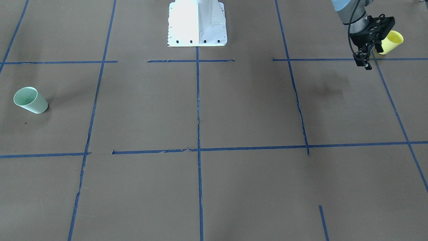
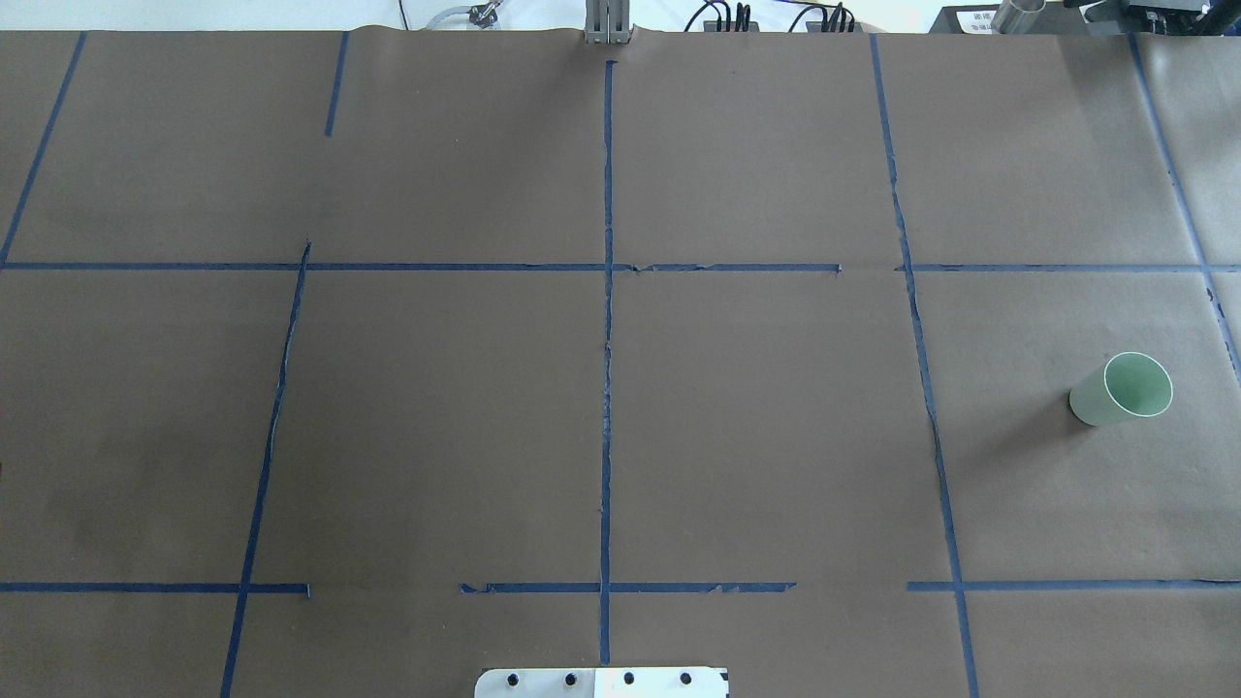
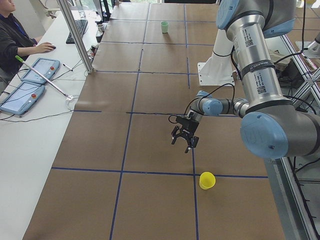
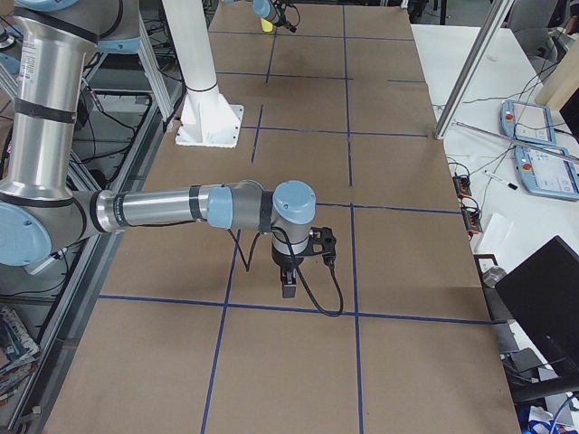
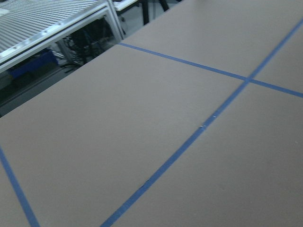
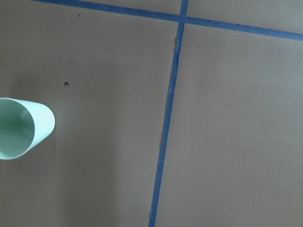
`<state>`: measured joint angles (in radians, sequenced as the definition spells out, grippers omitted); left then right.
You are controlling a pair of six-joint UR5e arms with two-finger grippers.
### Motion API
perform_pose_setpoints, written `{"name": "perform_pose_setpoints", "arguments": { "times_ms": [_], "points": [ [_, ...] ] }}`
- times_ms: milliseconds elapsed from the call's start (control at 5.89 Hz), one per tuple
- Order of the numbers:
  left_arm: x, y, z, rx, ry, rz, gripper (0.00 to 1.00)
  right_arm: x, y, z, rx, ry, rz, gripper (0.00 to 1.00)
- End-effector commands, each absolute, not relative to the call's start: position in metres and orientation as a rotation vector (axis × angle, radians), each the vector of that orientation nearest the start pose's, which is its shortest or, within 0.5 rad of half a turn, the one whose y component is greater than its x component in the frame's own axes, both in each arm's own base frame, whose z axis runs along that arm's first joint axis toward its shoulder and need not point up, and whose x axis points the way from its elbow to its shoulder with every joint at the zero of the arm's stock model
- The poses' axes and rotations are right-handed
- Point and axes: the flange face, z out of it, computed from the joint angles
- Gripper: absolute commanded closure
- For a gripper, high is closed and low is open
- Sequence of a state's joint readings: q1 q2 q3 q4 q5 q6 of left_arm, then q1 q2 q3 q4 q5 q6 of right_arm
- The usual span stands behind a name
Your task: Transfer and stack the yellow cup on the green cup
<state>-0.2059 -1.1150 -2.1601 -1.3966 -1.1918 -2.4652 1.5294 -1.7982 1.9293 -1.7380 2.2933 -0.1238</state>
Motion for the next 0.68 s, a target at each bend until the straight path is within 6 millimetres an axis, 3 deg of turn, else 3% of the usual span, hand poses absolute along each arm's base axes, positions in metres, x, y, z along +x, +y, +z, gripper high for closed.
{"name": "perform_pose_setpoints", "arguments": {
  "times_ms": [0, 170, 340, 509],
  "points": [
    [0.28, -0.2, 0.593, 0.384, -0.057, -1.384, 0.0, 0.051, -0.395, 0.603, -0.002, -0.722, -0.146, 0.0],
    [0.285, -0.191, 0.601, 0.413, -0.047, -1.498, 0.0, 0.051, -0.395, 0.603, -0.003, -0.722, -0.145, 0.0],
    [0.286, -0.175, 0.634, 0.471, -0.106, -1.543, 0.0, 0.051, -0.396, 0.602, 0.001, -0.722, -0.146, 0.0],
    [0.289, -0.161, 0.653, 0.502, -0.126, -1.562, 0.0, 0.051, -0.396, 0.602, 0.001, -0.722, -0.146, 0.0]
  ]
}}
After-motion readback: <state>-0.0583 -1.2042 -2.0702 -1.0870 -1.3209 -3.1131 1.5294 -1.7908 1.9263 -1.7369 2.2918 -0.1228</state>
